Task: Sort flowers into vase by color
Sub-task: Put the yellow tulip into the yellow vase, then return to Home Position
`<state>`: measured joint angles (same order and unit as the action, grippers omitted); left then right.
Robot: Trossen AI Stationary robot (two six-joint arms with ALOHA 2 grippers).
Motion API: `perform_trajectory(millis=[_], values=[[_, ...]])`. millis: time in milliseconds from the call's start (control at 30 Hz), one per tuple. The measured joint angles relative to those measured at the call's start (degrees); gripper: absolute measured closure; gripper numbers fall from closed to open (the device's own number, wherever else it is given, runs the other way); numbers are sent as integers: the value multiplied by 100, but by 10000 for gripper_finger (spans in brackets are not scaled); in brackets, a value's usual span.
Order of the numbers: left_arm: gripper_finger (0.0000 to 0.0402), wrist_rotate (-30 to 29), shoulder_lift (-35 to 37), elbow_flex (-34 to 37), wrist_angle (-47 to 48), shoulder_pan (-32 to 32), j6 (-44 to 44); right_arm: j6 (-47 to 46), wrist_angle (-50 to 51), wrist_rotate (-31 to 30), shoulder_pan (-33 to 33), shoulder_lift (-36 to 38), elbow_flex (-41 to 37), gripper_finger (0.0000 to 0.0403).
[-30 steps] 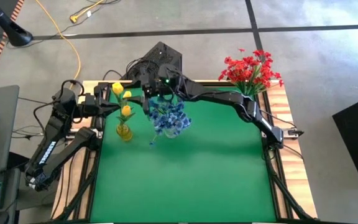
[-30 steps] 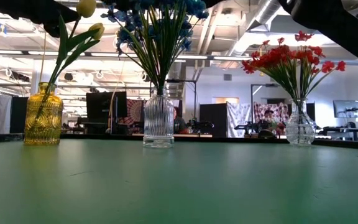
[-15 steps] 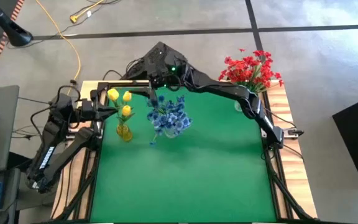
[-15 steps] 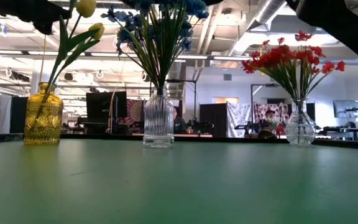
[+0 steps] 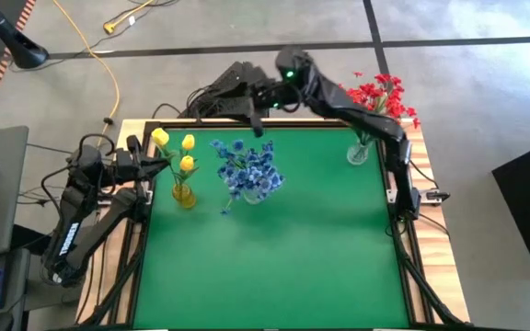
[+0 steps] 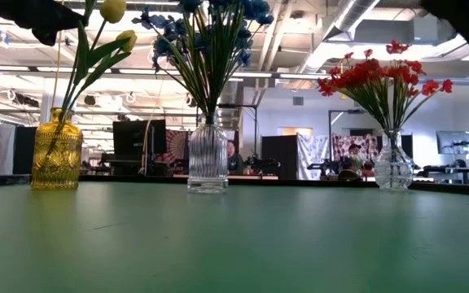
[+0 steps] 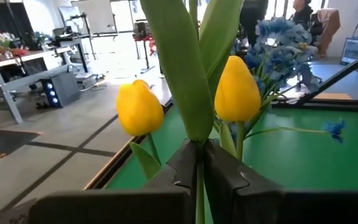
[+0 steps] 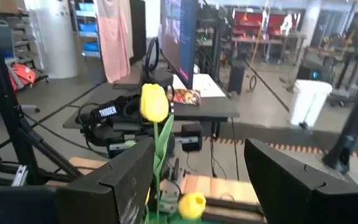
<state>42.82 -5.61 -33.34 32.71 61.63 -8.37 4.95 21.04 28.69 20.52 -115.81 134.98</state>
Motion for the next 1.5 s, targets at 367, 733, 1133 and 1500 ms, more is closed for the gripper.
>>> perform_trajectory(millis=[367,733,1133,1500], values=[[323,-91,0,0,-9,2,3,23,1379,-11,315,891,2,125],[274,-507,-165,-260,450,0,-12,4,2288,-97,482,1291,2,125],[273,-808,-780,-599,439,0,-175,130,3190,-208,665,1351,2,125],[273,-1342,-1043,-1524,665,0,-194,693,4256,-388,765,1677,2,127]])
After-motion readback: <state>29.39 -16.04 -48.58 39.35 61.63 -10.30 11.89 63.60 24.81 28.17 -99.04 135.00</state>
